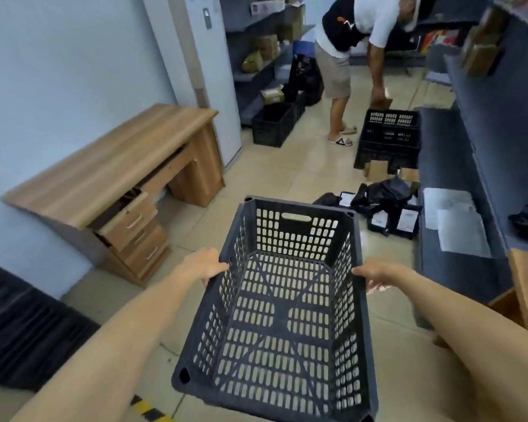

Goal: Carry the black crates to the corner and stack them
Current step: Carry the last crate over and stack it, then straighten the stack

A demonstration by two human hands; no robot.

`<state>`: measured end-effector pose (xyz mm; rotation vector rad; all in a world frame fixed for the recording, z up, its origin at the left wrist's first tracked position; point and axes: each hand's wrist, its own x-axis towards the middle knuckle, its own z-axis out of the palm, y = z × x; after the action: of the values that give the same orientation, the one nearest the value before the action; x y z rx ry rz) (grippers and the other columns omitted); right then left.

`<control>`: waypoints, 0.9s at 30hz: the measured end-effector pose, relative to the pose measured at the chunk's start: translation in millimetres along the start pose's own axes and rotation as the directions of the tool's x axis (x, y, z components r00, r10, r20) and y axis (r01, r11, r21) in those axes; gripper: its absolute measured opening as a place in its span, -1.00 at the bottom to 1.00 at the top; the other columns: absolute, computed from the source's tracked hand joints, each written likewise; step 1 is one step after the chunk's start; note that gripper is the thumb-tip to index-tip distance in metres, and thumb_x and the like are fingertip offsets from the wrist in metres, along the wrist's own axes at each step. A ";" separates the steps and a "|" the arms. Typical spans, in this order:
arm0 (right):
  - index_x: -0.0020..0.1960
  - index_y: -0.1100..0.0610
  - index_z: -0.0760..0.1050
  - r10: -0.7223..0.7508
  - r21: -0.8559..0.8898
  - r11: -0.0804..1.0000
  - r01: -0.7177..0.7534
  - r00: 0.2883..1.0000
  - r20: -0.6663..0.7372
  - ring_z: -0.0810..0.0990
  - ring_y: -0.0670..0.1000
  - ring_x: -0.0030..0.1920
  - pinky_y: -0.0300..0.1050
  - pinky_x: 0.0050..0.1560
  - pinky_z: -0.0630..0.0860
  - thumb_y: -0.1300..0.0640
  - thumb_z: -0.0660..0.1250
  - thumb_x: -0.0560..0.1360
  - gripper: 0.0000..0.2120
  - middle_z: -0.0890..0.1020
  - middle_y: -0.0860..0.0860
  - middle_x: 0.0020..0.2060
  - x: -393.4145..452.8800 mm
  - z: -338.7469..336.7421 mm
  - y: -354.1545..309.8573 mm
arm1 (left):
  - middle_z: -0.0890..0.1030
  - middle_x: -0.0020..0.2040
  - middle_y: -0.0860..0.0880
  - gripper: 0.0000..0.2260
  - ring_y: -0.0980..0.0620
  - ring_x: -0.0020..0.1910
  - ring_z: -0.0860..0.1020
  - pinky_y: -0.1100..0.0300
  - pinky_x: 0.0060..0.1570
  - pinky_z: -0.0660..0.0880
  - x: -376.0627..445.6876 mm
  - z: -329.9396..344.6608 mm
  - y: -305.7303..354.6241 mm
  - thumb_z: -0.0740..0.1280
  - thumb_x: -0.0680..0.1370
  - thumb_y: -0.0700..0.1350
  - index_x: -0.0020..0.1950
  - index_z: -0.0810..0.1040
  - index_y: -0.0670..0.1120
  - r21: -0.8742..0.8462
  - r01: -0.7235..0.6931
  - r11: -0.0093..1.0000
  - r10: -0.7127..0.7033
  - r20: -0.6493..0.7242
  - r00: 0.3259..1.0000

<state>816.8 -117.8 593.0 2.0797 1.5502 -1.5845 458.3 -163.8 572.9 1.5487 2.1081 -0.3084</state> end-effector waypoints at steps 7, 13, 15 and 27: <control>-0.16 0.25 0.38 -0.262 -0.218 0.935 0.278 0.960 0.101 0.54 -0.01 -0.40 -0.34 -0.64 0.37 0.18 0.15 0.64 -0.77 0.56 0.15 -0.24 30.4 10.6 -82.7 | 0.65 -0.25 -0.01 -0.73 0.03 -0.39 0.63 0.16 -0.24 0.54 -58.9 4.7 -57.6 0.19 0.58 0.08 0.08 0.49 -0.09 -0.136 0.251 0.959 -0.263 -0.084 0.961; 0.03 0.25 0.51 -0.472 -0.495 0.745 0.447 0.878 0.082 0.52 0.09 -0.15 -0.15 -0.07 0.40 0.04 0.16 0.63 -0.71 0.60 0.17 -0.09 48.7 78.4 -126.9 | 0.64 -0.31 -0.03 -0.73 -0.03 -0.32 0.63 0.07 -0.13 0.61 -125.6 43.7 -100.7 0.20 0.58 0.08 -0.17 0.50 -0.07 -0.255 0.440 0.861 -0.476 -0.104 0.873; -0.07 0.24 0.53 -0.546 -0.539 0.674 0.505 0.832 0.097 0.59 0.11 -0.10 -0.07 -0.01 0.51 0.01 0.19 0.60 -0.69 0.61 0.13 -0.13 48.6 106.5 -143.6 | 0.62 -0.25 -0.03 -0.72 -0.04 -0.26 0.62 0.05 -0.14 0.61 -150.0 58.3 -119.9 0.22 0.57 0.12 -0.11 0.51 -0.08 -0.276 0.524 0.806 -0.569 -0.120 0.813; -0.28 0.18 0.43 -0.508 -0.526 0.546 0.652 0.757 0.411 0.70 0.16 -0.10 -0.05 -0.09 0.63 0.06 0.20 0.59 -0.69 0.66 0.15 -0.16 -7.9 297.0 -232.5 | 0.67 -0.22 0.02 -0.82 0.11 -0.41 0.62 0.23 -0.36 0.54 -296.0 93.7 -255.1 0.19 0.61 0.08 -0.07 0.40 -0.01 -0.237 0.704 0.669 -0.728 -0.021 0.685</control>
<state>447.2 -190.5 571.7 1.0151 2.4139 -1.0559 310.1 -534.6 618.6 0.5440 2.6728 -0.2449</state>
